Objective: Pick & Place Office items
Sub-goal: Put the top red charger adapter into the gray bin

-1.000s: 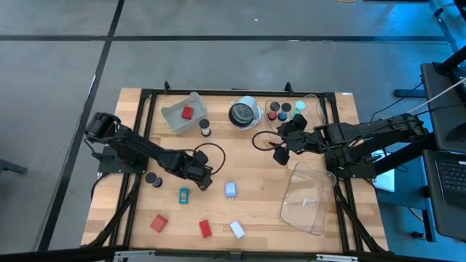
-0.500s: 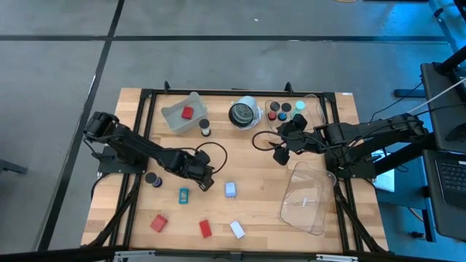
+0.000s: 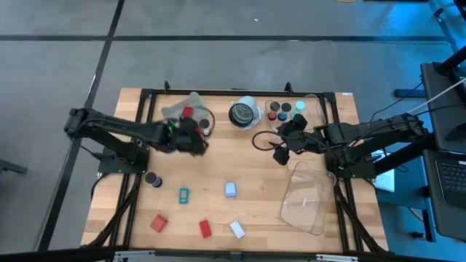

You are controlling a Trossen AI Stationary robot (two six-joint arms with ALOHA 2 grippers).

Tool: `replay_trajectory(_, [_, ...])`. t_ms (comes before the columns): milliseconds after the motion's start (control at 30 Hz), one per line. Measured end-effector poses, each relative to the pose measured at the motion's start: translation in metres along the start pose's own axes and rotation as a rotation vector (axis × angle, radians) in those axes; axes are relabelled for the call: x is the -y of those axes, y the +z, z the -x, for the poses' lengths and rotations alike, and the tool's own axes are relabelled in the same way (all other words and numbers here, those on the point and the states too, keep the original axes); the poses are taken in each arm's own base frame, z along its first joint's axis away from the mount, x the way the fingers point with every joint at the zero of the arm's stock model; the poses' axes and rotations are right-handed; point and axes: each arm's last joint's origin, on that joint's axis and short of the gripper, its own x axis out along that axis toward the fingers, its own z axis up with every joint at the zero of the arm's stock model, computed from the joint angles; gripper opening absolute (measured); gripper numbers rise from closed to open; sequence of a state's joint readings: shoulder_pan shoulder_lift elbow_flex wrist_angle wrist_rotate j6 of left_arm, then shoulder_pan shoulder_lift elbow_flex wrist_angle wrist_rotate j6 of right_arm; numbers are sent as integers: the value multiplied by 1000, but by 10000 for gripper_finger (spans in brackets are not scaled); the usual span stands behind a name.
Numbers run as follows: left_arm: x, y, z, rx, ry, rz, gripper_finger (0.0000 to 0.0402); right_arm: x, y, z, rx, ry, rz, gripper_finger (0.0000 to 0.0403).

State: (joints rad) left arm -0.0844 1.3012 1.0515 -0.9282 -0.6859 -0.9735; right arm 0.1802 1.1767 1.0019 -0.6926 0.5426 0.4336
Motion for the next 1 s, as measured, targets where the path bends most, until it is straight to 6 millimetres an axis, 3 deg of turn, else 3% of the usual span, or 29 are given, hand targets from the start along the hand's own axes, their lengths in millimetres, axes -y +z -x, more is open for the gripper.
replay_trajectory(133, [-29, 21, -8, 34, 122, 51, 118, 0, 0, 0, 0, 0, -1, 311])
replay_trajectory(300, [-51, 34, -34, 16, 246, 110, 118, 0, 0, 0, 6, -10, -1, 311])
replay_trajectory(667, [-87, 22, -109, -102, 300, 247, 118, 1, 0, 0, 12, -23, 3, 311])
replay_trajectory(867, [-98, 11, -133, -164, 313, 278, 118, 1, 0, 0, 12, -24, 3, 311])
replay_trajectory(1000, [-99, 9, -137, -174, 322, 275, 118, 1, 0, 0, 12, -24, 4, 311])
